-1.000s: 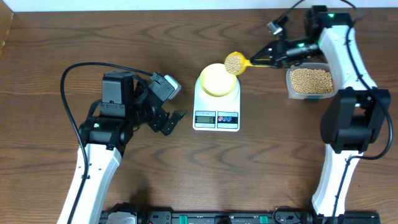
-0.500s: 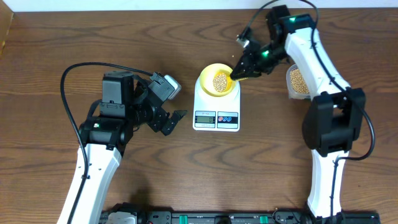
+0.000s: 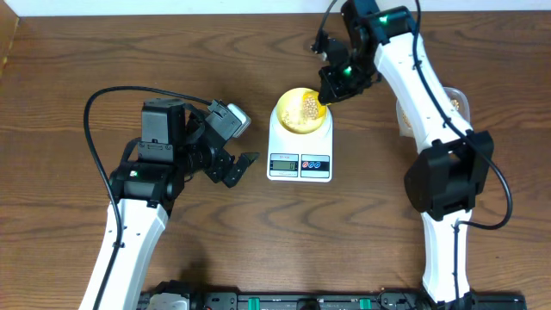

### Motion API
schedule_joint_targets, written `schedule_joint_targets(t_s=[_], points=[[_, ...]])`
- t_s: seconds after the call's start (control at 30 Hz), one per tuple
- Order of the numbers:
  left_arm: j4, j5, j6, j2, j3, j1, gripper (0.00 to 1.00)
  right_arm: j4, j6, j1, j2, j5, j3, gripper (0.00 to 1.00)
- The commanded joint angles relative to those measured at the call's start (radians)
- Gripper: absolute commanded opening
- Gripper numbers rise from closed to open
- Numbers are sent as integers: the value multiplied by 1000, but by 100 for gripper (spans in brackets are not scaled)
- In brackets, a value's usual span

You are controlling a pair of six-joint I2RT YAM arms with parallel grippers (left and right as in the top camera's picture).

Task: Scoop item into bowl and weigh 50g on scale
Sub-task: 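Tip the scoop over the bowl to pour the soybeans in, then carry the empty yellow scoop right to the soybean tub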

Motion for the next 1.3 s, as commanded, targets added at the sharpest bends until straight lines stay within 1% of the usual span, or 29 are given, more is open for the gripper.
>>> schedule_joint_targets(t_s=[0.0,0.1,0.27,0.47,0.67,1.03,1.13,1.27], points=[[1,5,10,7,-4,3,98,0,-79,26,2,68,43,1],[1,5,10,7,-4,3,98,1,-116,35,1,93,49,1],[1,5,10,7,-4,3,98,-2,-128,37,1,93,89,1],[1,5,10,7,-4,3,98,-2,-244,41,1,90,147,1],[1,5,10,7,-4,3,97,-2,-308,66,1,97,152,1],[1,5,10,7,-4,3,97,-6,-385,128,1,339,152,1],[1,5,10,7,-4,3,98,-6,-415,142,-1,355,153,1],[1,5,10,7,-4,3,98,9,-413,146,-10,335,153,1]])
